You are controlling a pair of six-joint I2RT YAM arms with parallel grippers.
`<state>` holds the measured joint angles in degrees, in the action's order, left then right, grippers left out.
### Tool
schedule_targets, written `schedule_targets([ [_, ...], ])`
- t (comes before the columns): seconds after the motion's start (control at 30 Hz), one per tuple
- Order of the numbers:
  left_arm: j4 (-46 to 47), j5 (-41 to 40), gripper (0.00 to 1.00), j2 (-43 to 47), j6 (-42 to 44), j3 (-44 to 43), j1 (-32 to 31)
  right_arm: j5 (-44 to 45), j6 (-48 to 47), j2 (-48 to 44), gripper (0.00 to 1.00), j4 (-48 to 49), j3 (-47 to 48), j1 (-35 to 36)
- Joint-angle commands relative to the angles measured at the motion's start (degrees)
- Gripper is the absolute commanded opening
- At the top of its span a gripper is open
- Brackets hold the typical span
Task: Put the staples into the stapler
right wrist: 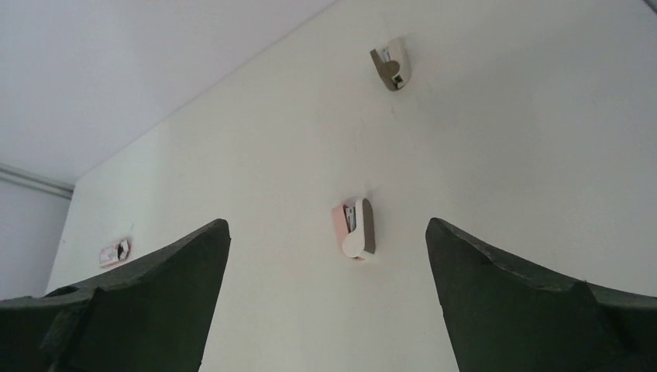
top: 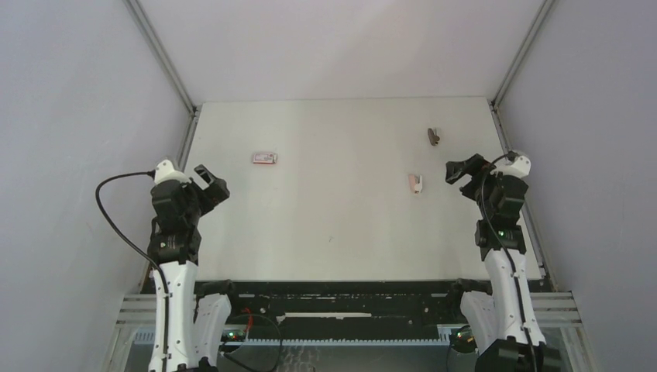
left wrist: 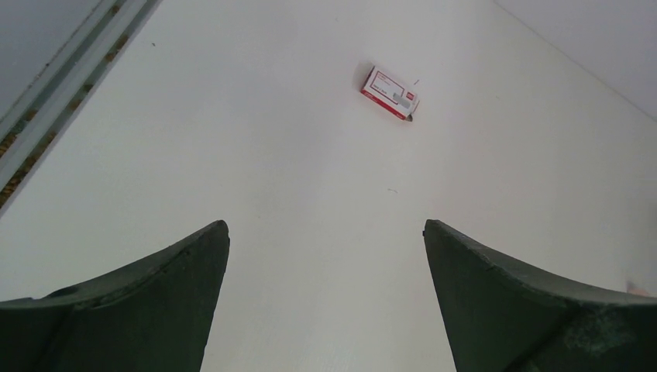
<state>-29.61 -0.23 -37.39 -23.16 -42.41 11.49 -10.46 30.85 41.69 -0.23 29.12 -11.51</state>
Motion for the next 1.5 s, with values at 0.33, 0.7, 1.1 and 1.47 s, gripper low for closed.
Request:
schedule_targets([
  [0.33, 11.35, -3.27, 1.00, -14.95, -5.86, -4.21, -24.73, 19.82, -10.36, 26.82, 0.87, -18.90, 20.39, 23.51],
  [0.7, -2.65, 7.38, 1.00, -16.43, 4.80, -19.43, -21.31, 14.45, -11.01, 47.20, 0.84, -21.65, 31.47, 18.86],
  [1.1, 2.26, 7.58, 1.00, -14.87, 2.63, -14.33, -12.94, 17.18, -12.96, 59.27, 0.69, -22.28, 36.71, 22.87],
  [1.47, 2.76, 7.00, 1.00, -14.48, 2.70, -11.90, -12.98, 22.06, -13.01, 64.19, 0.54, -25.06, 41.28, 23.46],
])
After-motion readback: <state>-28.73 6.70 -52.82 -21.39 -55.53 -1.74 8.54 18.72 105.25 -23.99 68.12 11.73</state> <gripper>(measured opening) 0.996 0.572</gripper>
